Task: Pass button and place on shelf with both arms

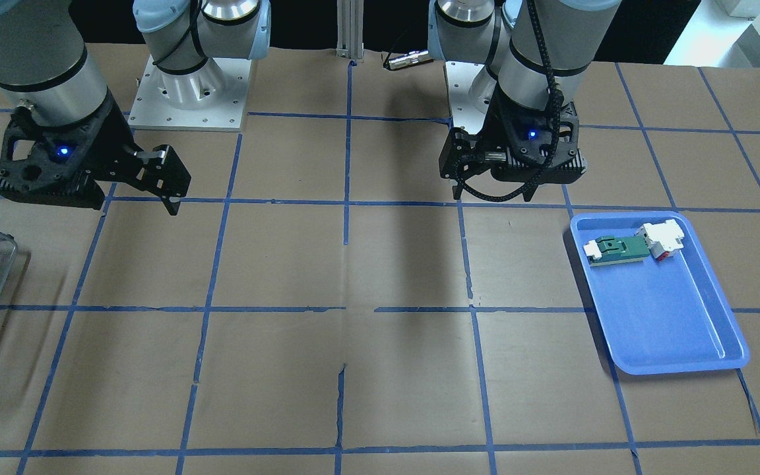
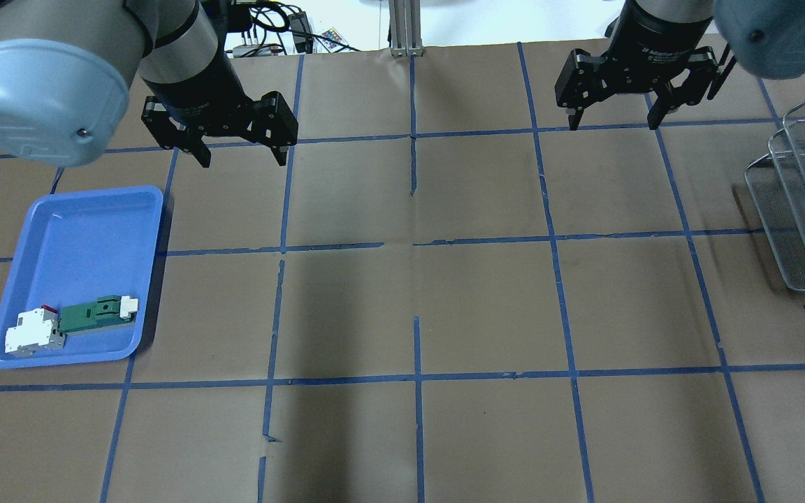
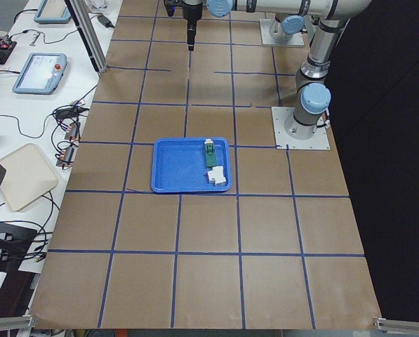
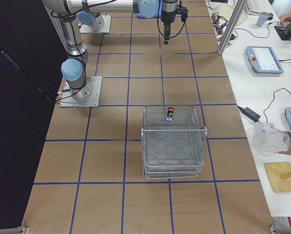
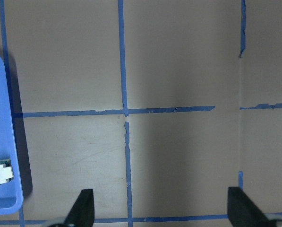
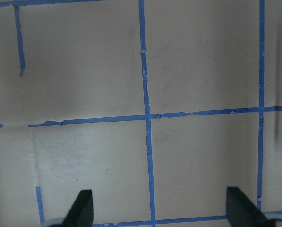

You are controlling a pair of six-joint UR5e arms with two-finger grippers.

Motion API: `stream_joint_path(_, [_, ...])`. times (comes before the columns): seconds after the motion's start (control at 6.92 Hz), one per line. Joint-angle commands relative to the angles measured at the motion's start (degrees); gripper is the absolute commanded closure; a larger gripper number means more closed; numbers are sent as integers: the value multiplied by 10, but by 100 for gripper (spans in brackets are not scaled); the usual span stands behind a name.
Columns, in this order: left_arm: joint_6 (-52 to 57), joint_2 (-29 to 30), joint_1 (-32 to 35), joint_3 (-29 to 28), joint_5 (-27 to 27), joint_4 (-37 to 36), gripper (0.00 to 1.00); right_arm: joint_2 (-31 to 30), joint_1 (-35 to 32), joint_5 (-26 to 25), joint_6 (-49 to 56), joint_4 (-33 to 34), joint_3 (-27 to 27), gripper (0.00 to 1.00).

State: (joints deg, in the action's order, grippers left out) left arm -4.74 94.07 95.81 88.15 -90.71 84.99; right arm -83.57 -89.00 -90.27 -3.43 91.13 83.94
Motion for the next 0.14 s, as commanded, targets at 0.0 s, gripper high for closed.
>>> stream_joint_path(0.0, [0,0,0,0,0,0,0,-2,5,1,-7,-6,-4,0])
